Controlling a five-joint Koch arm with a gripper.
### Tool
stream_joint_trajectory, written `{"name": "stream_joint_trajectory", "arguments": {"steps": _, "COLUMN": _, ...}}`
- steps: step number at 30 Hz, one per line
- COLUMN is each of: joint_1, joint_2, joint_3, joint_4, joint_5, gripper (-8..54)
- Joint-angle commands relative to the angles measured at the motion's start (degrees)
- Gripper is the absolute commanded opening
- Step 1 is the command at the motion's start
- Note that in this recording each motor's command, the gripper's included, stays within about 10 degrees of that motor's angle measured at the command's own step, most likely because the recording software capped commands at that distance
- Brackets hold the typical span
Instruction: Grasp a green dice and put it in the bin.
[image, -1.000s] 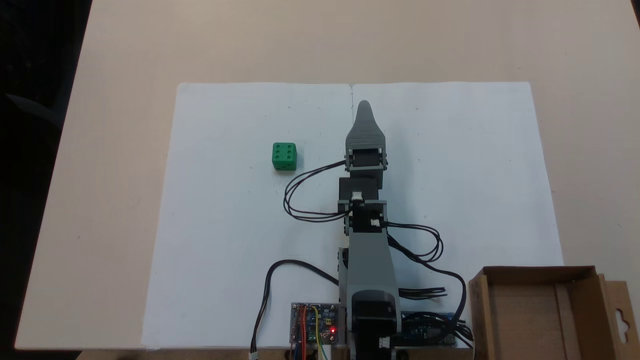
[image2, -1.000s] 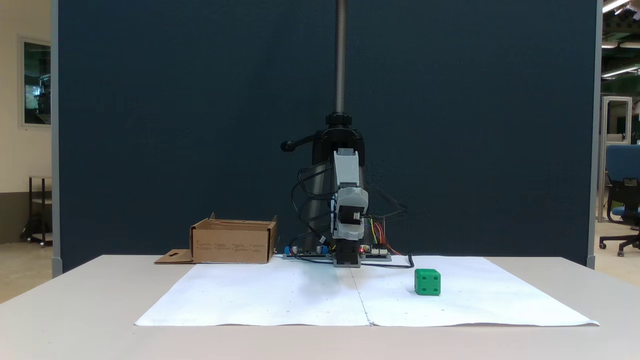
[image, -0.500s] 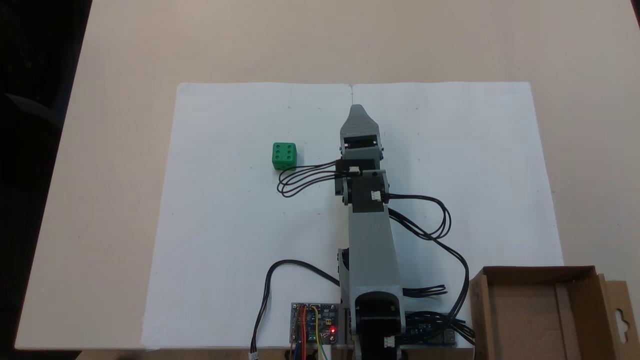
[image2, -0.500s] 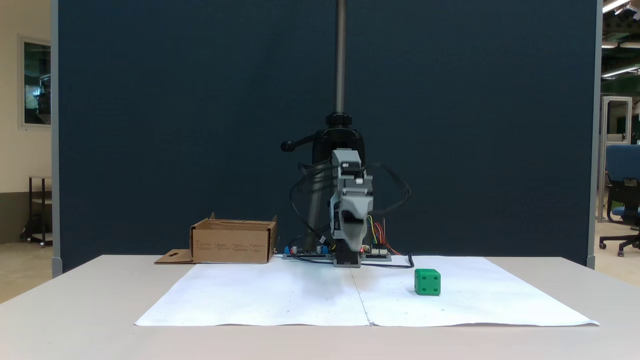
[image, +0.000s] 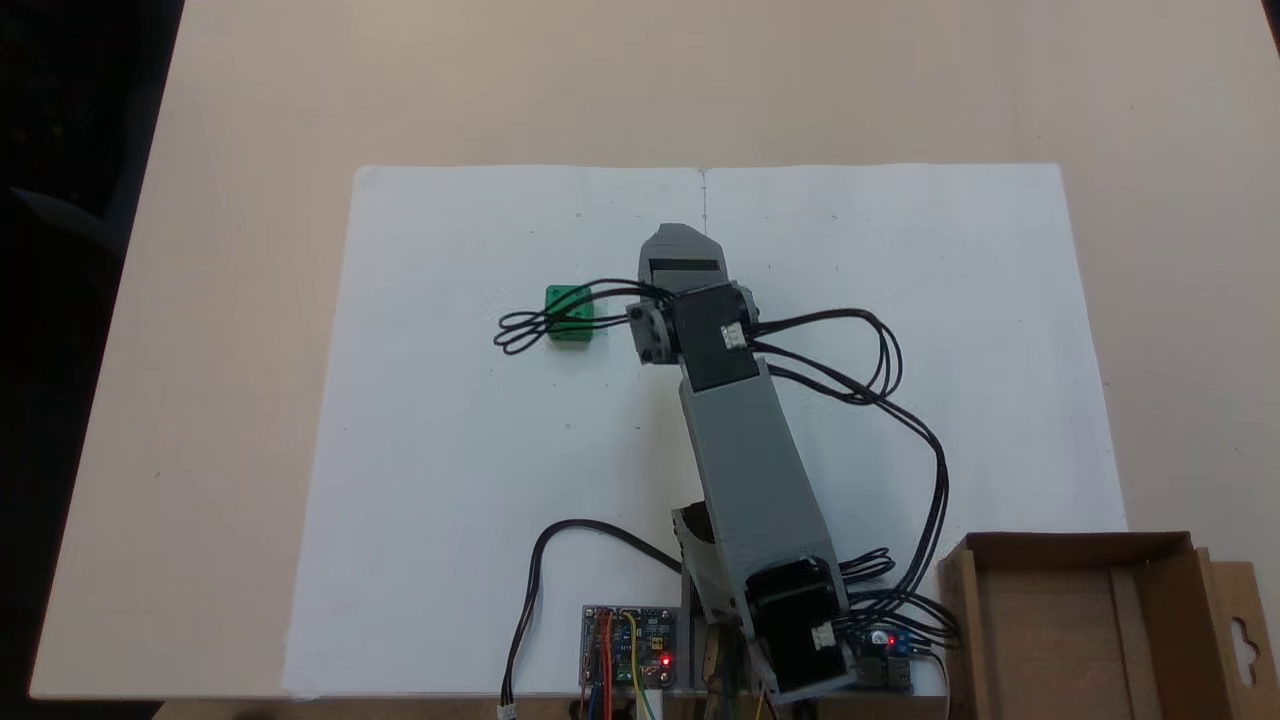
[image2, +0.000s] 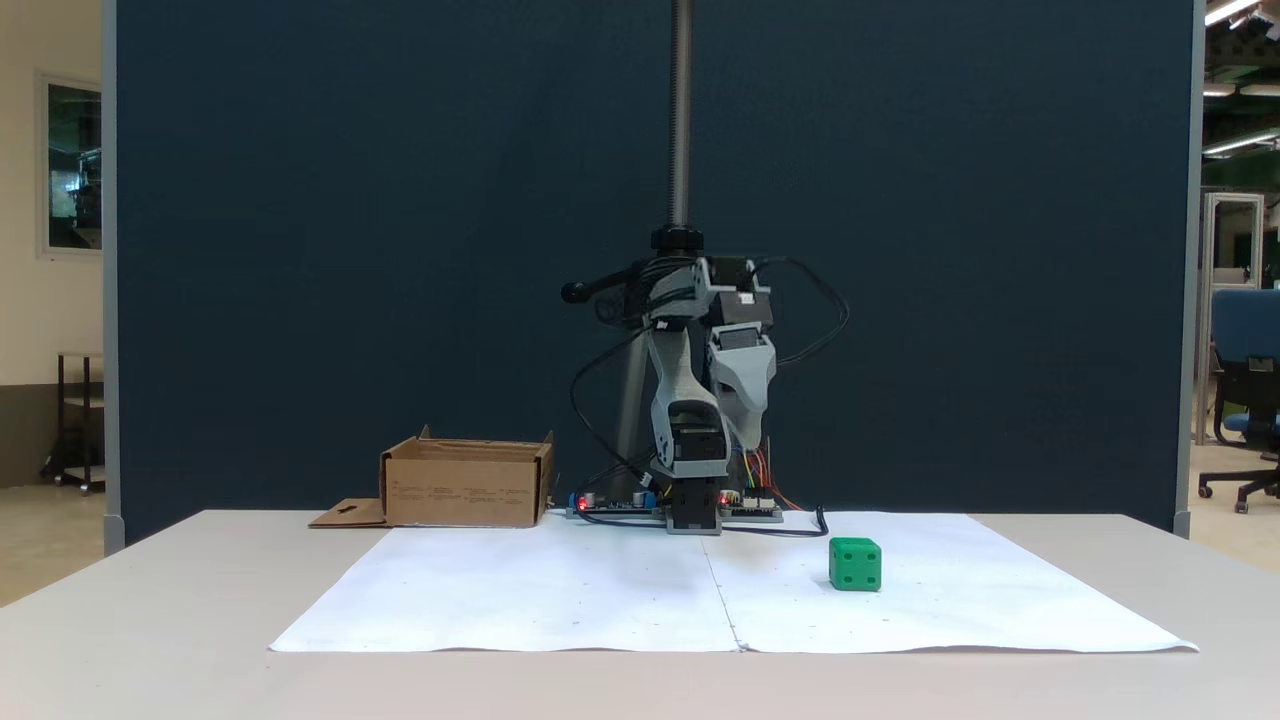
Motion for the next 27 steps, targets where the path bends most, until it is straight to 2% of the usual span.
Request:
{"name": "stream_joint_trajectory", "arguments": {"steps": 1, "joint_1": -2.7, "joint_2": -2.3, "joint_3": -5.6, "joint_4": 9.4, "joint_5": 7.9, "gripper": 41.7}}
{"name": "stream_joint_trajectory", "arguments": {"steps": 6, "joint_1": -7.9, "joint_2": -7.4, "joint_3": -11.0, "joint_4": 21.1, "joint_5": 17.0, "gripper": 41.7}}
{"name": "stream_joint_trajectory", "arguments": {"steps": 13, "joint_1": -14.0, "joint_2": -17.3, "joint_3": -17.1, "joint_4": 20.5, "joint_5": 24.3, "gripper": 41.8}}
{"name": "stream_joint_trajectory", "arguments": {"steps": 27, "joint_1": -17.8, "joint_2": -28.0, "joint_3": -18.4, "joint_4": 14.0, "joint_5": 26.6, "gripper": 43.5}}
